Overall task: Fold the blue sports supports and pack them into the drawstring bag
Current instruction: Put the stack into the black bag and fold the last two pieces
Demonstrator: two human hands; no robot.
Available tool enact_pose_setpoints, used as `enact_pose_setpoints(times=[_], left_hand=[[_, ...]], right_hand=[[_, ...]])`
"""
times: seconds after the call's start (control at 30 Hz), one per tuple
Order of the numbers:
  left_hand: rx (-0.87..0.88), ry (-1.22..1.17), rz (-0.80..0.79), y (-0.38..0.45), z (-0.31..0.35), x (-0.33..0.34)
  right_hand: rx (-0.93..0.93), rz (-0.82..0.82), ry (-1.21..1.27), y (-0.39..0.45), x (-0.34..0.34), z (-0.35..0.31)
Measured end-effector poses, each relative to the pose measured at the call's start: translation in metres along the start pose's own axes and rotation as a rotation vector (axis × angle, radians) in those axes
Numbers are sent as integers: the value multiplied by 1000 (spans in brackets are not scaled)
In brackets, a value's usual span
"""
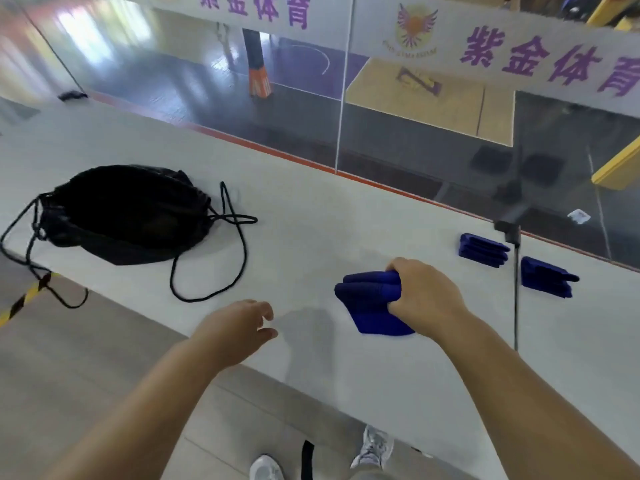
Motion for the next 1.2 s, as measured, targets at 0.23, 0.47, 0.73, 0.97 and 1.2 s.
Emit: enact_pose_setpoints(times=[0.23, 0.47, 0.73, 0.97, 1.2], left_hand=[[-81, -5, 93, -62, -103, -34], [-176, -87, 209, -90, -174, -65], [-225, -124, 267, -53, -254, -110], [-195, -145, 379, 3, -316, -154], [-186, -35, 409, 54, -370, -189]], right_hand=[[-108, 7, 29, -24, 25, -119], [-277, -11, 94, -15, 34, -213], [-386, 58, 215, 53, 39, -291], [-383, 48, 263, 120, 47, -355], [-384, -212, 369, 159, 76, -401]])
Point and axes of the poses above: each hand's wrist, its own y-axis towards the middle knuckle, its own x-axis out of the palm, z = x × y, the point moved 1 cm from there along y, towards the middle knuckle, and after that the axes turned 9 degrees about x, right-handed, at the moved point
